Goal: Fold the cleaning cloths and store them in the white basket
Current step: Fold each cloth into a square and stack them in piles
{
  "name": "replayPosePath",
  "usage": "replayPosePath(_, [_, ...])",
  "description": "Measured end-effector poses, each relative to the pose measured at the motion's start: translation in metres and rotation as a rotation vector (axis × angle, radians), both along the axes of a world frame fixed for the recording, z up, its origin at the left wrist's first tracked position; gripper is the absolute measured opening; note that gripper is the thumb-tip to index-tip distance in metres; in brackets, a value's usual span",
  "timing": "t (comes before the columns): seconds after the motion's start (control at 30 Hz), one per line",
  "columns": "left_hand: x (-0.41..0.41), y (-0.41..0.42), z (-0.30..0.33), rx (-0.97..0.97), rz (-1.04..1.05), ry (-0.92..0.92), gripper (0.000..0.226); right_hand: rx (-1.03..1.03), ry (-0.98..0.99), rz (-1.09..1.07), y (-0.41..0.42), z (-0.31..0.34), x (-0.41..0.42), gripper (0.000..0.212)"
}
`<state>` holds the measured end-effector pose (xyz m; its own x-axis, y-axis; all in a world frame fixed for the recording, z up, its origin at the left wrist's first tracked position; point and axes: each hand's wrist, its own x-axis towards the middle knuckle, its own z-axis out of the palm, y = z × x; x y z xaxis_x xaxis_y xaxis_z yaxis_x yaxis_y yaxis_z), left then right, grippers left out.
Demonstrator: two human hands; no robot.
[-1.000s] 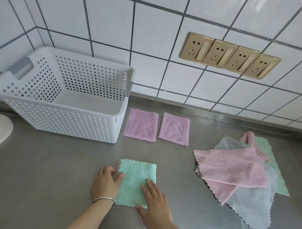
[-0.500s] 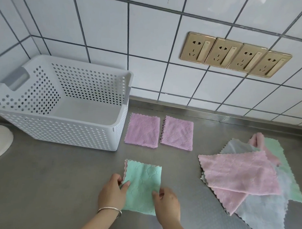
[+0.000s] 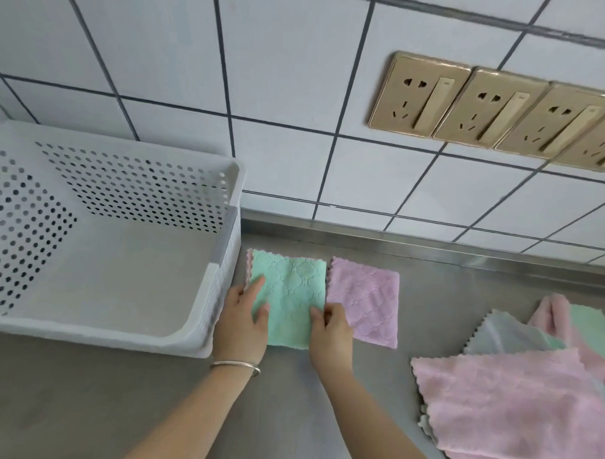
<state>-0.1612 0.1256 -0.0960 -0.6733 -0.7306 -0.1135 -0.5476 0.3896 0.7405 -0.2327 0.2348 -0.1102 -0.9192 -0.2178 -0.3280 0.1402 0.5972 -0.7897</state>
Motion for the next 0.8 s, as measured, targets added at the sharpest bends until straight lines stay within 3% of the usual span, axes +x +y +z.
replayPosePath(0.33, [-0.030, -0.025, -0.052, -0.176, -0.036, -0.256, 0.054, 0.289, -0.003, -0.010, -0.034, -0.024, -0.022, 0.024])
replayPosePath(0.47, [-0.031, -0.025, -0.049, -0.309, -0.112, -0.358, 0.054, 0.512, 0.096, 0.173, -0.029, -0.018, -0.029, 0.031])
replayPosePath(0.53, [-0.028, -0.024, -0.044, -0.344, -0.145, -0.390, 0.054, 0.530, 0.167, 0.245, -0.013, -0.010, -0.028, 0.030])
replayPosePath(0.6, [-0.021, -0.023, -0.041, -0.379, -0.150, -0.367, 0.056, 0.497, 0.299, 0.227, 0.014, -0.006, -0.020, 0.020])
replayPosePath(0.67, [-0.013, -0.010, -0.040, -0.491, -0.179, -0.290, 0.055, 0.500, 0.466, 0.140, 0.062, -0.007, -0.005, 0.027])
replayPosePath(0.8, [-0.002, 0.044, -0.033, -0.636, -0.249, -0.024, 0.049, 0.723, 0.452, -0.030, 0.164, -0.031, 0.020, 0.038])
